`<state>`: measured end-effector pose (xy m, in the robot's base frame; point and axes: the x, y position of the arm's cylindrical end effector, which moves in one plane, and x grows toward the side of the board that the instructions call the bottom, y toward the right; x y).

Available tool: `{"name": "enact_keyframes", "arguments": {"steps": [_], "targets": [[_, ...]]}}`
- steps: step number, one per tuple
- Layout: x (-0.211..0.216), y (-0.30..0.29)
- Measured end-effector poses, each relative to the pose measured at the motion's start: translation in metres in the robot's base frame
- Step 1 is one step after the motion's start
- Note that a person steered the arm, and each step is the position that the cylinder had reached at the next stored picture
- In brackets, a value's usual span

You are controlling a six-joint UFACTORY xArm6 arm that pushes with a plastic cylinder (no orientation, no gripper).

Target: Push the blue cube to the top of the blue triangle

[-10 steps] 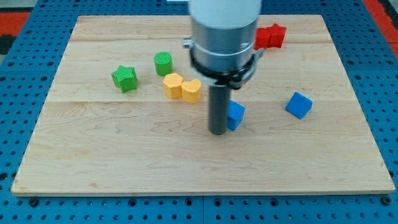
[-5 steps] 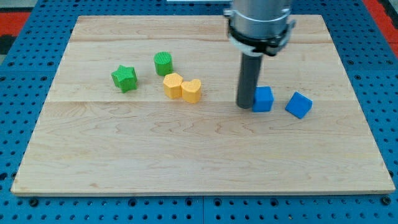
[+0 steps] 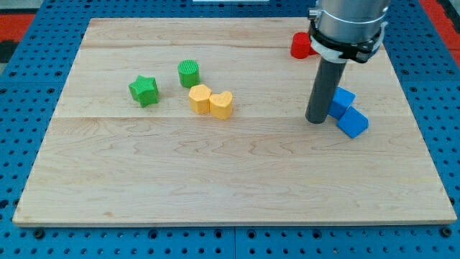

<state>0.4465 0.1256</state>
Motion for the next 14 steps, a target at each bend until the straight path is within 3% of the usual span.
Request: {"name": "enact_keyframes", "arguments": {"steps": [3,14], "targets": [[-0.001,-0.023],[-0.027,0.024]]}}
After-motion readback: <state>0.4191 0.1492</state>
